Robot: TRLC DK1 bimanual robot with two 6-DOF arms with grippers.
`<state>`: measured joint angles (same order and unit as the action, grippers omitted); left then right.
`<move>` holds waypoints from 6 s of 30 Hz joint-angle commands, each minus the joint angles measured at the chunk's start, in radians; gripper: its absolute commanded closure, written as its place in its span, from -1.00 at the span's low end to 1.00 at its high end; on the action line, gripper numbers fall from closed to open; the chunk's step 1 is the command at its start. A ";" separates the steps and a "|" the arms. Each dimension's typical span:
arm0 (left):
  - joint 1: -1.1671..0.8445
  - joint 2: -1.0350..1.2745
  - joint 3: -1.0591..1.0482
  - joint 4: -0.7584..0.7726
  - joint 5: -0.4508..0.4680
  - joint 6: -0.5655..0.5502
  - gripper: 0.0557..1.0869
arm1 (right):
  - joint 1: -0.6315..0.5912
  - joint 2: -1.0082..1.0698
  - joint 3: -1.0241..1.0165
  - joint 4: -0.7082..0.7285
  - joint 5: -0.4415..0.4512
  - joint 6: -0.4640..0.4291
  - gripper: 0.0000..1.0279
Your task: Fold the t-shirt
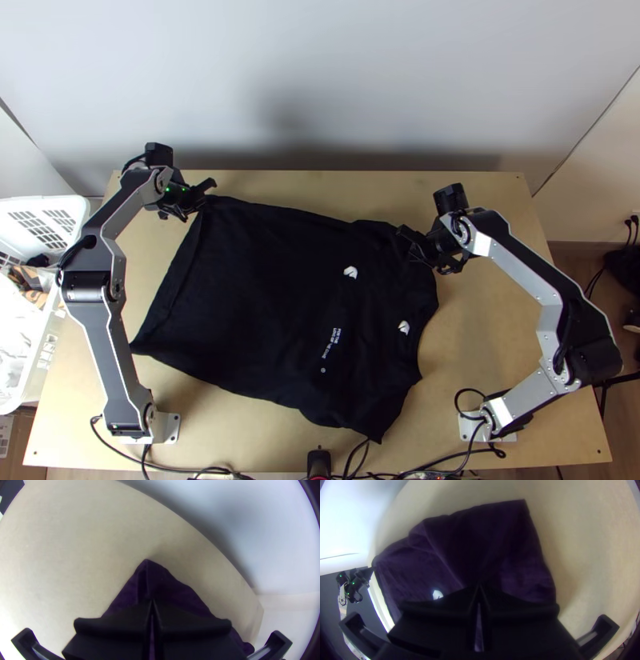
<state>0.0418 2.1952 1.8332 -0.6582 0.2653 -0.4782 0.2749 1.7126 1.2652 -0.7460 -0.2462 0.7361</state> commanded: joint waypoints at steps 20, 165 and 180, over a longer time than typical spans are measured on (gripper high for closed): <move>0.010 -0.002 0.003 -0.014 0.000 0.013 0.93 | -0.091 -0.054 0.023 0.011 0.071 -0.126 -0.57; 0.032 -0.029 -0.006 -0.015 0.015 0.032 0.93 | 0.135 0.286 0.244 0.669 0.168 0.167 0.95; 0.018 -0.029 -0.017 -0.017 0.015 0.026 0.93 | 0.060 0.384 0.404 0.586 0.323 0.154 -0.90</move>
<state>0.0612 2.1662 1.8248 -0.6731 0.2802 -0.4530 0.3771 2.1670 1.7294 -0.1123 0.0536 0.8974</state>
